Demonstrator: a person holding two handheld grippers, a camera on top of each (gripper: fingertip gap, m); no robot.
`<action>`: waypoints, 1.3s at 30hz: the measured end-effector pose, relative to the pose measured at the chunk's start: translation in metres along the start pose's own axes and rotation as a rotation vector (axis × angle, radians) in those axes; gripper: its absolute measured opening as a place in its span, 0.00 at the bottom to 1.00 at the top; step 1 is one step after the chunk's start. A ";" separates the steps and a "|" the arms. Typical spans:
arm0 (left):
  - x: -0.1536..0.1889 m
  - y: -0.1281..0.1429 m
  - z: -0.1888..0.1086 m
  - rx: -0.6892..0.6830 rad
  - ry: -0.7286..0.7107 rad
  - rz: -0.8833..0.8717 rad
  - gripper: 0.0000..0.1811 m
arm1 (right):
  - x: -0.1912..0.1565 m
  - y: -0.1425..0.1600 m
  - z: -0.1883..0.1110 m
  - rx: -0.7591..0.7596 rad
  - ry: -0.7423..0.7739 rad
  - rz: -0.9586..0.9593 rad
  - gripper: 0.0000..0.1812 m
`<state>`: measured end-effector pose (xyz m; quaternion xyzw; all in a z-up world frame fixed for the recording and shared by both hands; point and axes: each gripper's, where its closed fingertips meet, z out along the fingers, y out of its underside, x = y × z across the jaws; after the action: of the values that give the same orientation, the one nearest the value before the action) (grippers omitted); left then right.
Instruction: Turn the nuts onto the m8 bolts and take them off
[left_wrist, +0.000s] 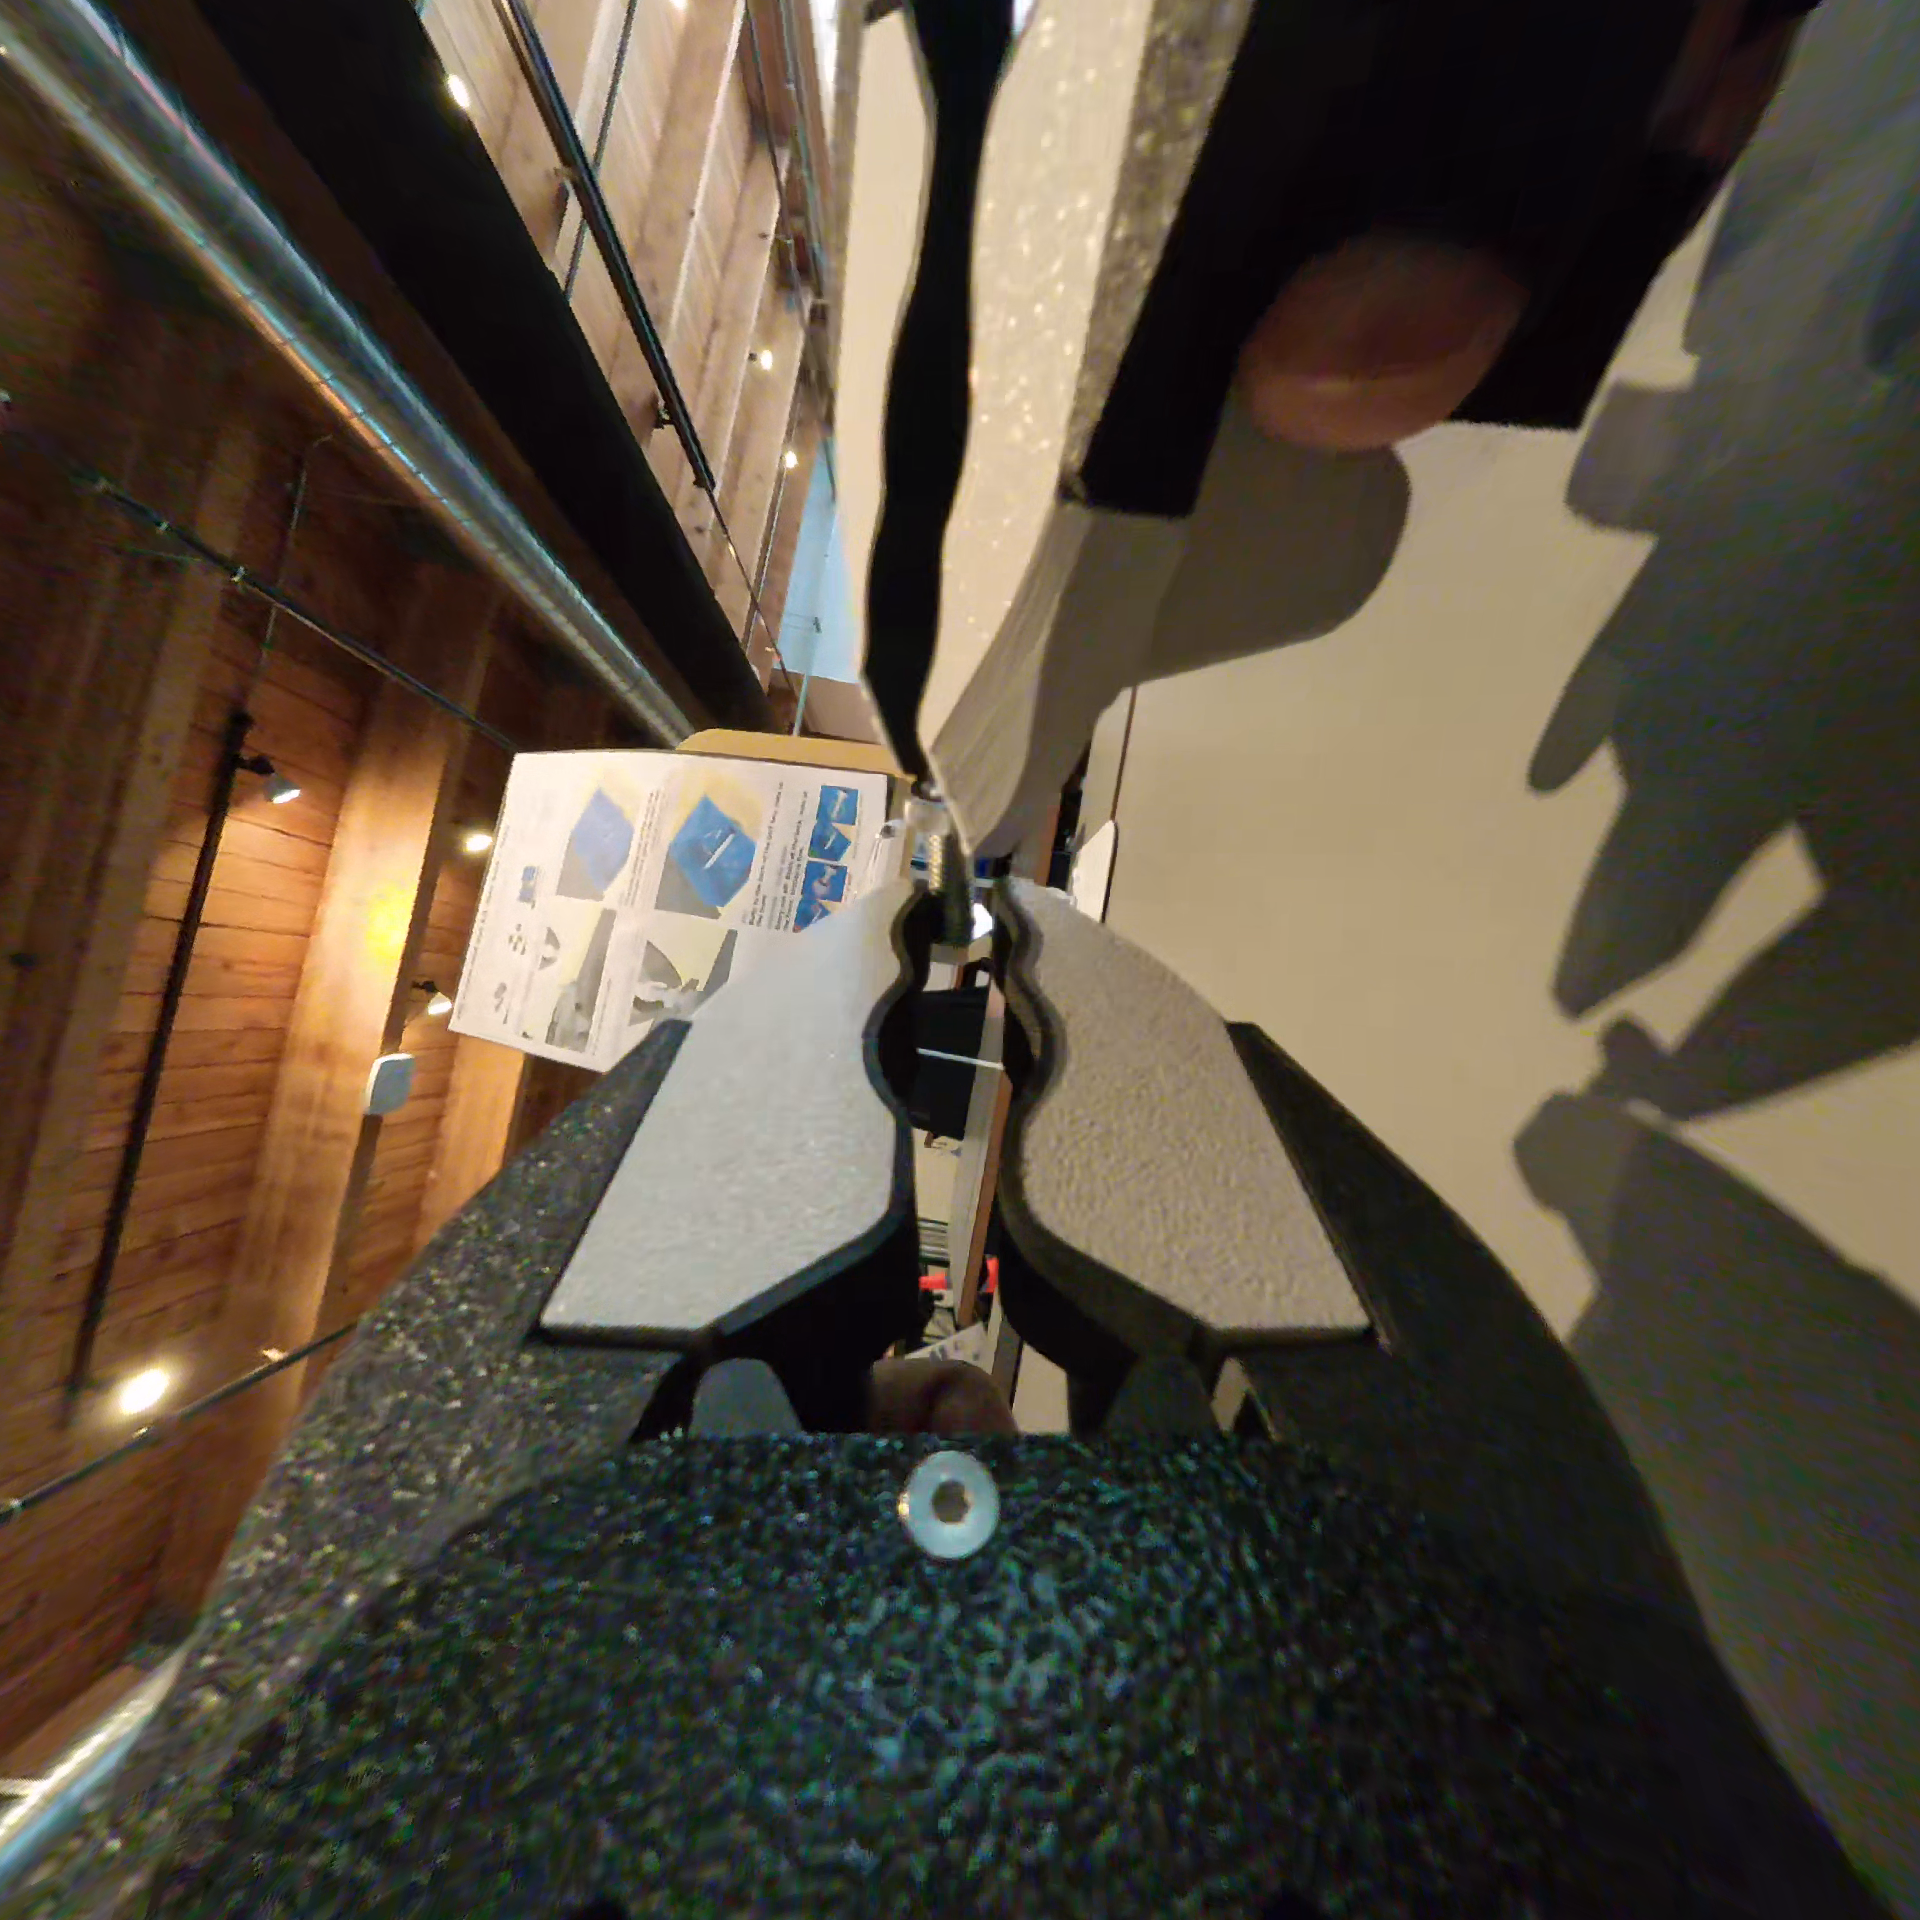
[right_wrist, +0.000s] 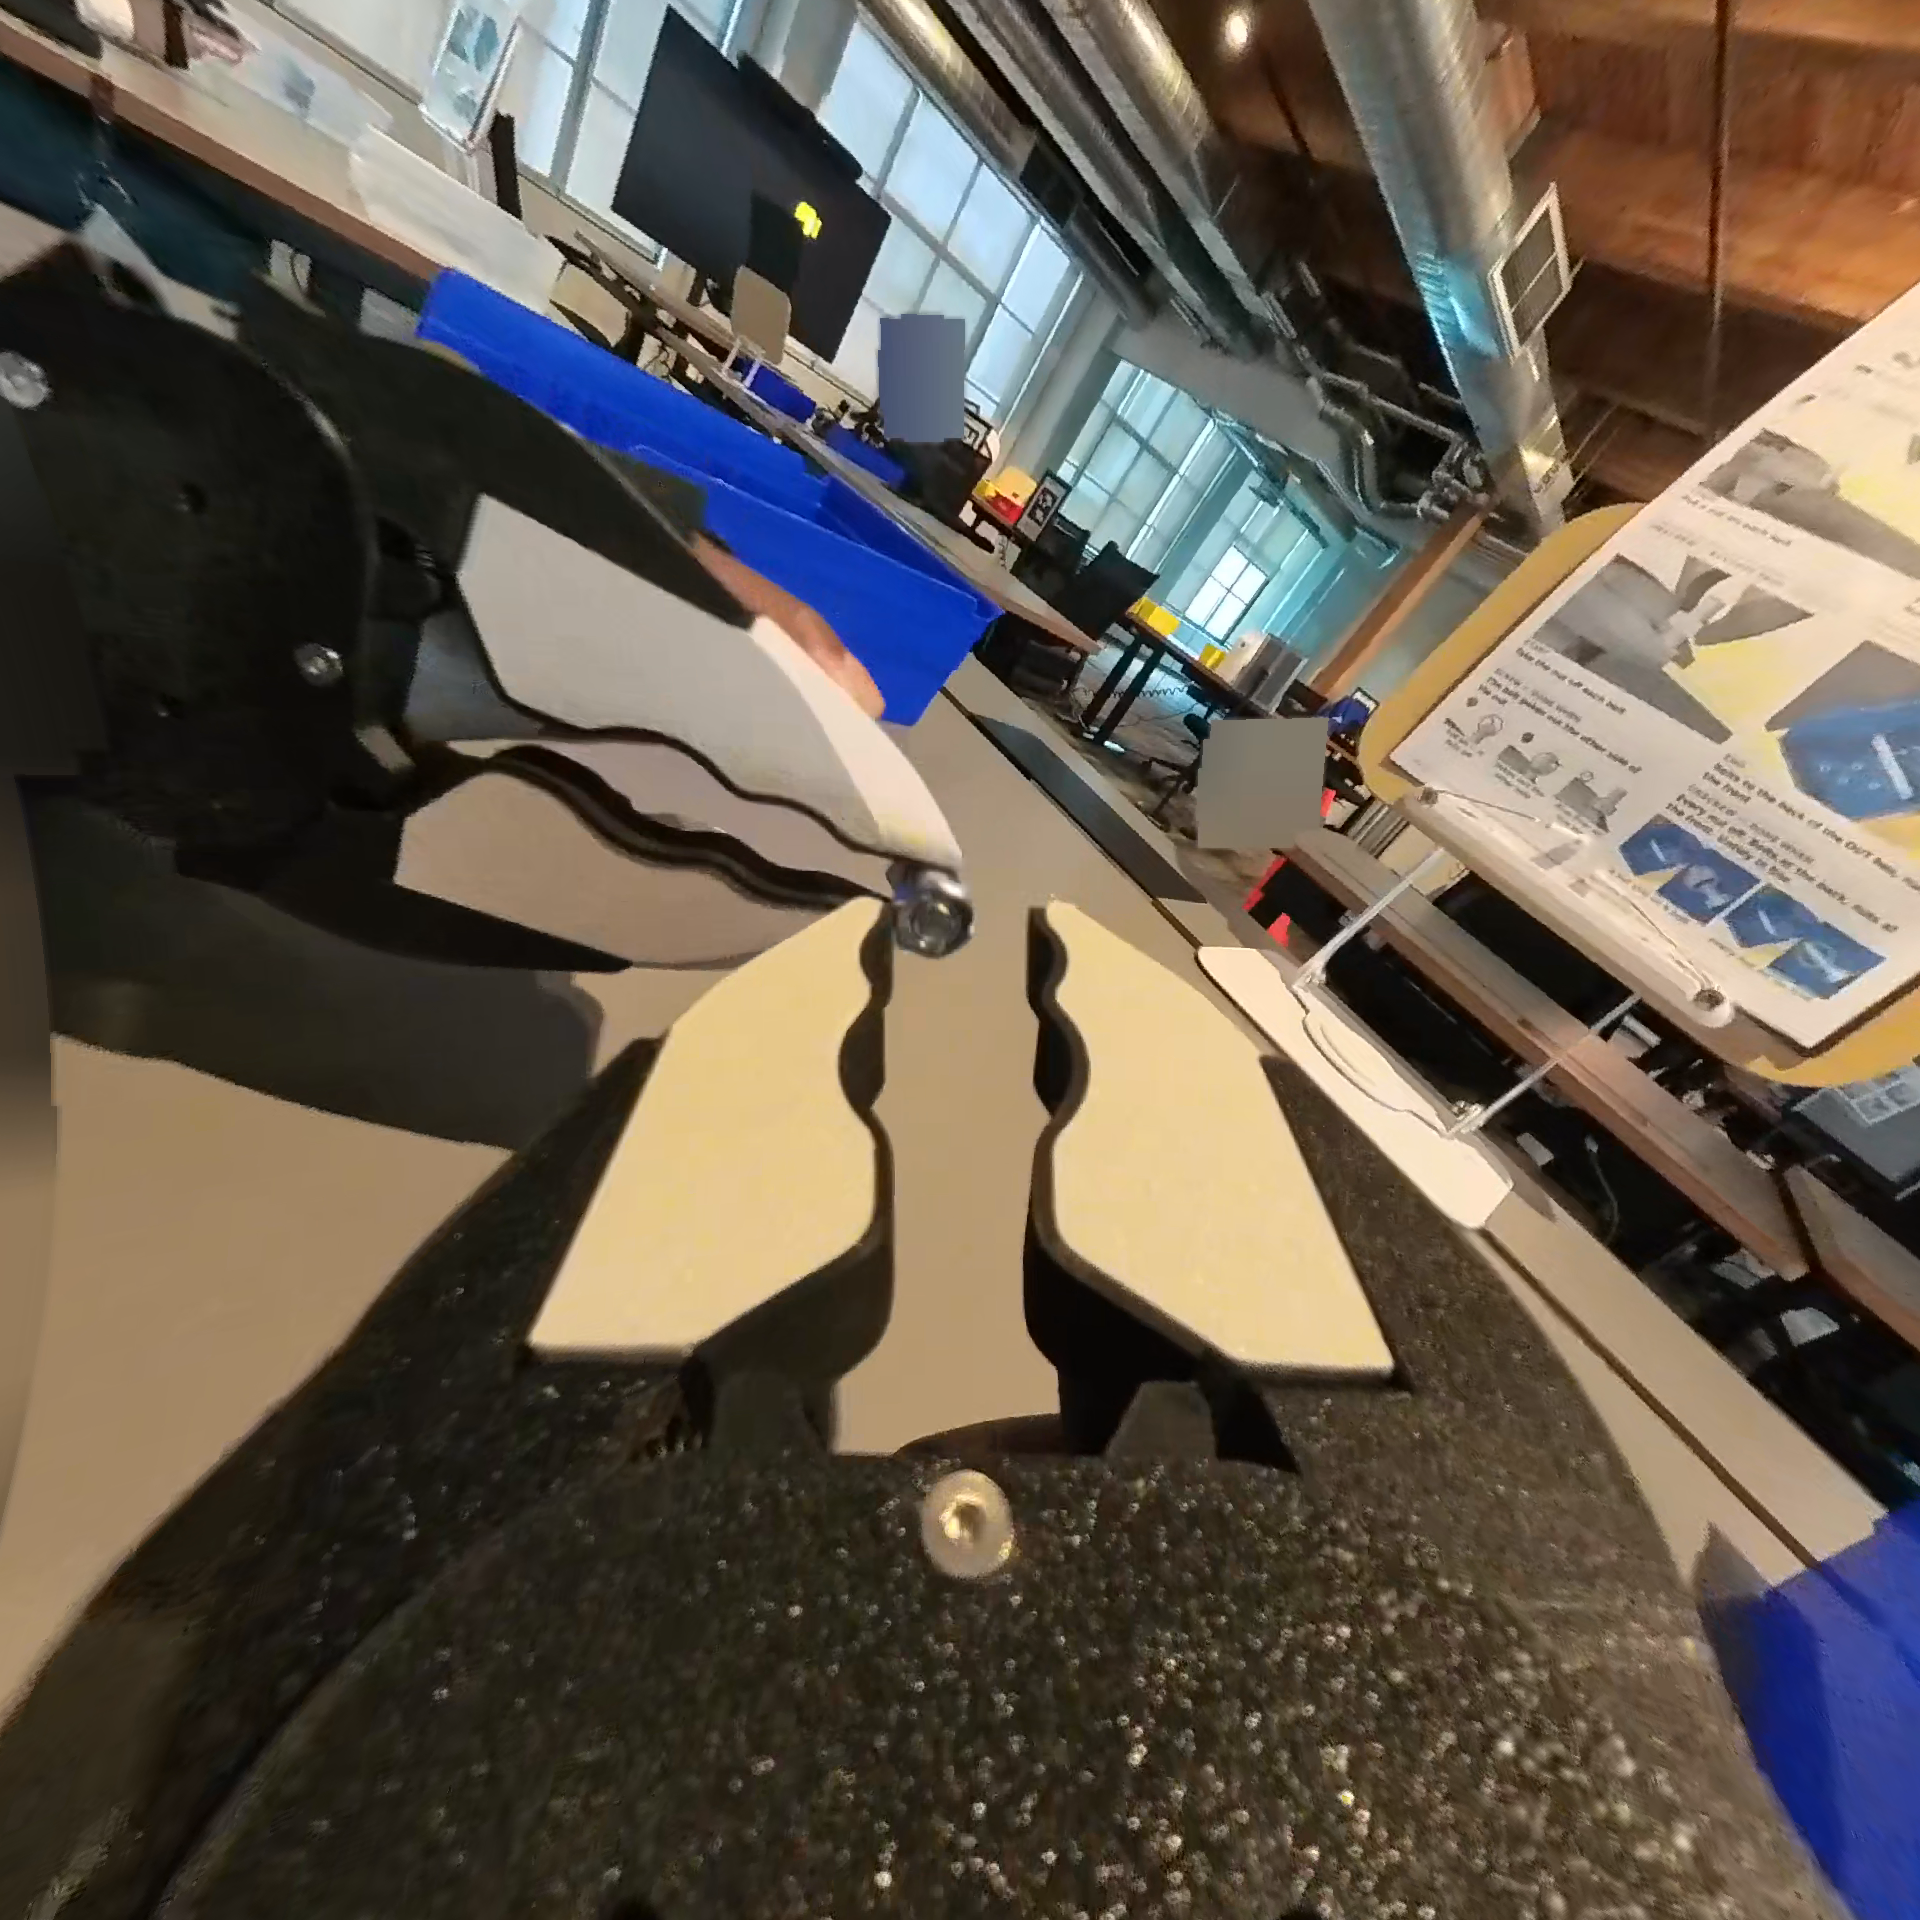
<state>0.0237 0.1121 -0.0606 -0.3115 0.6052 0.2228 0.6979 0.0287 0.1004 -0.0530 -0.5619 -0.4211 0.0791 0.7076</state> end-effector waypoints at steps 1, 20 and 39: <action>0.002 -0.001 0.000 0.001 0.009 0.006 0.06 | -0.002 0.000 0.000 0.004 -0.005 -0.023 0.11; 0.019 0.007 0.003 -0.002 0.211 -0.341 0.04 | -0.013 0.009 -0.003 -0.015 -0.037 -0.257 0.18; 0.027 0.002 0.004 -0.012 0.204 -0.216 0.04 | -0.012 0.017 0.001 -0.086 -0.126 0.107 0.08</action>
<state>0.0298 0.1148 -0.0867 -0.3999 0.6347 0.1171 0.6507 0.0265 0.0995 -0.0735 -0.6071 -0.4371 0.1338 0.6499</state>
